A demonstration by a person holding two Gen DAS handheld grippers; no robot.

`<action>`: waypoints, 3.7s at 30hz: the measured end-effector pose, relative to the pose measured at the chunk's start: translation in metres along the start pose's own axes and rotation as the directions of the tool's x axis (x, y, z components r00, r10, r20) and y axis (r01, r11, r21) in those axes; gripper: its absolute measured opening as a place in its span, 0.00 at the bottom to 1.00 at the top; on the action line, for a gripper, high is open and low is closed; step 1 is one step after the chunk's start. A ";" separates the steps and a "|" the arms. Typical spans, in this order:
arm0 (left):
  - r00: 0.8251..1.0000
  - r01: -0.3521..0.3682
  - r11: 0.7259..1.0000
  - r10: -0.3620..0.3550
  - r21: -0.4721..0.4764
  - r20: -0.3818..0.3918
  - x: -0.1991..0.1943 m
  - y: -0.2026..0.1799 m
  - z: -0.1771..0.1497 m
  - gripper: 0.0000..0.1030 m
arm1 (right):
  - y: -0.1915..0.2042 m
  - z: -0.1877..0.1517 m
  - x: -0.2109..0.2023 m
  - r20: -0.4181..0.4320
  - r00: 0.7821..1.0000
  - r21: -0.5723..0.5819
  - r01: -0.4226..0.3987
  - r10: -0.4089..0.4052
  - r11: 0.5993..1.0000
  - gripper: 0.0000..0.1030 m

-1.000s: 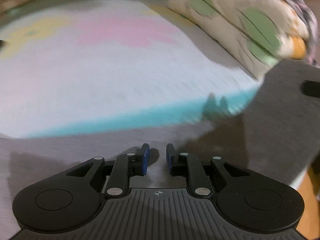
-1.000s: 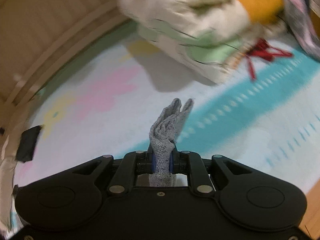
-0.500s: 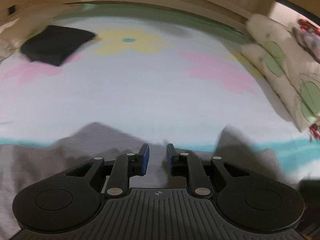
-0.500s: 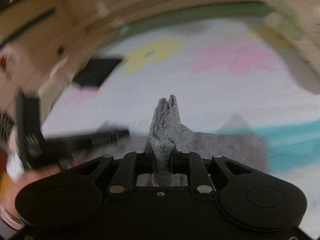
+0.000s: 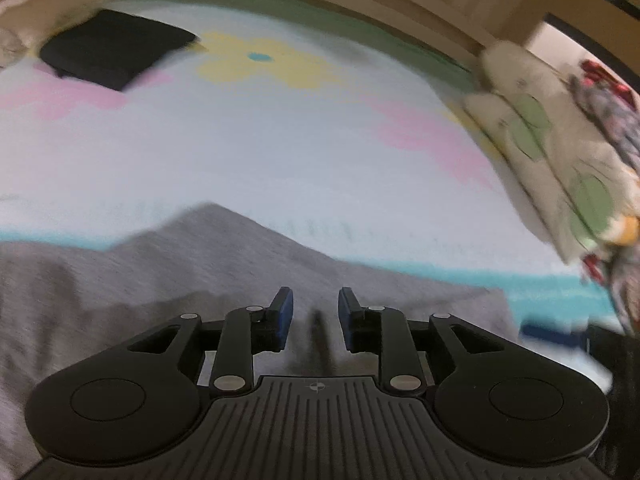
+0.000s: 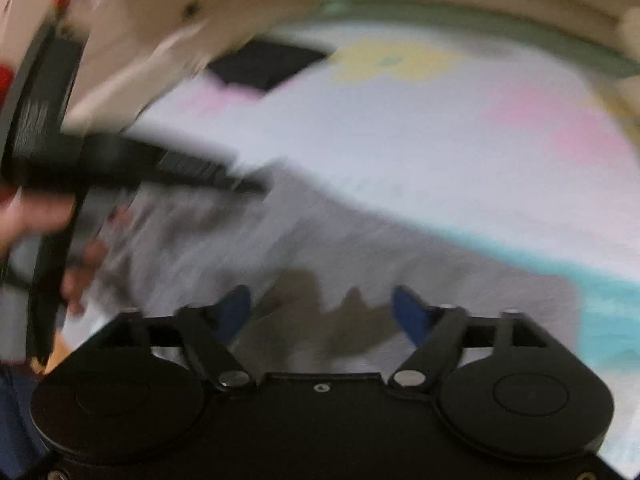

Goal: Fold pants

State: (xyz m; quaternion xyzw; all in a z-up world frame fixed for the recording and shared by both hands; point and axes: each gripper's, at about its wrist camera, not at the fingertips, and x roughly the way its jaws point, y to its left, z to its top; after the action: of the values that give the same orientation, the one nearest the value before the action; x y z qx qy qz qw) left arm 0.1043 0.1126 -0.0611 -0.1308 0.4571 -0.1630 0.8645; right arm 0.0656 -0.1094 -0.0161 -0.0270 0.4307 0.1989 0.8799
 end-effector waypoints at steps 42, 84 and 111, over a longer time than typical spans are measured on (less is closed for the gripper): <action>0.980 0.103 0.994 -0.109 -0.044 -0.165 0.055 -0.026 -0.047 0.45 | -0.093 -0.072 0.018 -0.165 0.962 0.079 0.232 -0.217 0.969 0.99; 0.990 -0.117 0.991 0.111 -0.069 -0.087 -0.010 0.027 -0.092 0.33 | -0.082 -0.024 0.005 -0.091 0.960 0.092 0.274 -0.266 0.957 0.58; 0.888 0.003 0.646 0.349 -0.763 0.299 -0.154 0.207 -0.158 0.71 | 0.054 -0.036 0.080 -0.171 0.983 -0.137 0.042 -0.066 0.990 0.88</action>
State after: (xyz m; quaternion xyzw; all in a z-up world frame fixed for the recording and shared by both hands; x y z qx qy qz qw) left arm -0.0750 0.3508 -0.1102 -0.4590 0.2961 0.1564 0.8229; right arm 0.0625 -0.0416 -0.0942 -0.1146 0.4913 0.2000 0.8400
